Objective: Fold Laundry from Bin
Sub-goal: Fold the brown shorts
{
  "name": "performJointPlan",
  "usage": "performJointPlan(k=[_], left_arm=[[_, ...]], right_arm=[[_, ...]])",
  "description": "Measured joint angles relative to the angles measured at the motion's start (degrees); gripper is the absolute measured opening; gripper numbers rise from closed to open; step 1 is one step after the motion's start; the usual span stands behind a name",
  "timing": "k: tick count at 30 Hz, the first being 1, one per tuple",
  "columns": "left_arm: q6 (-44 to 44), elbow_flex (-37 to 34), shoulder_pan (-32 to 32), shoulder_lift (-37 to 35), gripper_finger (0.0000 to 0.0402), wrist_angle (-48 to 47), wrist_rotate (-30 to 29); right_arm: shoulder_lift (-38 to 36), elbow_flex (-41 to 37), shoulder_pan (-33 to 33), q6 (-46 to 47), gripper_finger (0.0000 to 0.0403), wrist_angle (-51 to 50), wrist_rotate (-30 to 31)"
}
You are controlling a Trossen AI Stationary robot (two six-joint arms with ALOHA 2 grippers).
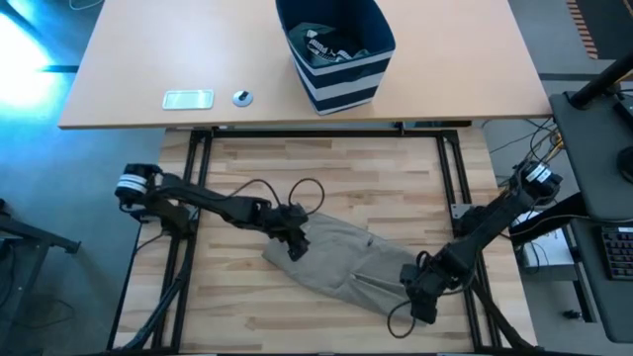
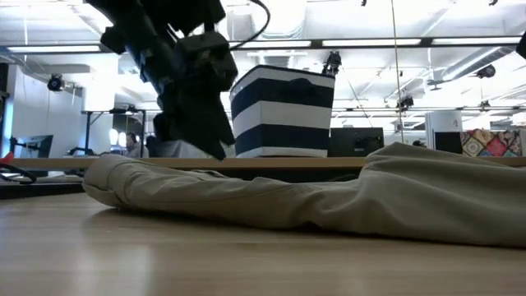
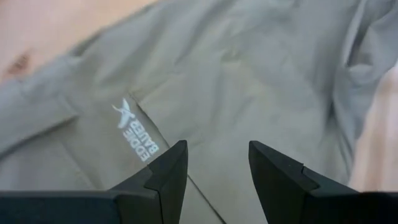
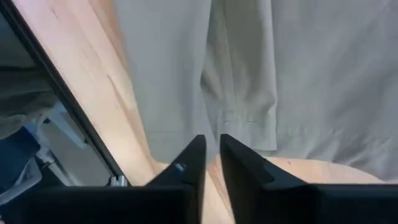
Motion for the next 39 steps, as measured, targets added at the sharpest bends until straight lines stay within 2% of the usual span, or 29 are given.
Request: performJointPlan(k=[3,6,11,15,22,23,30,33,39], left_arm=[[-0.95,0.00,-0.89,2.65,0.0155,0.60,0.02],[-1.99,0.00,-1.73,5.13,0.0155,0.39,0.09],[-2.87,0.02,-2.61,7.77,0.0155,0.58,0.19],[-2.86,0.03,-2.68,8.32,0.0155,0.77,0.70],[-2.39,-0.07,-2.68,8.10,0.0155,0.47,1.18],[-2.39,-0.07,-2.69,8.10,0.0155,0.43,1.22],[-2.22,-0.07,-3.54,8.04,0.0155,-0.45,1.24],[-2.13,-0.07,-3.57,8.20,0.0155,-0.45,1.27],[-2.17,-0.07,-3.73,8.21,0.0155,-0.50,1.13]], right_arm=[[0.52,-1.20,-0.05,-0.01,0.0096,2.04,-0.29],[1.37,-3.06,-0.39,0.07,0.0136,9.22,-1.48],[4.22,-3.79,-0.49,-0.45,0.0163,10.83,-2.59],[6.49,-3.80,-0.63,-0.92,0.0139,11.08,-2.61],[6.07,-3.25,-0.88,-1.45,0.0023,10.92,-3.31],[5.49,-2.79,-1.01,-1.17,0.0018,10.50,-3.46],[1.49,1.51,-1.18,2.99,0.0009,0.20,-1.16],[1.29,1.25,-1.19,3.66,0.0009,-5.05,2.20],[4.44,-2.15,-1.46,4.08,0.0009,-5.00,10.02]])
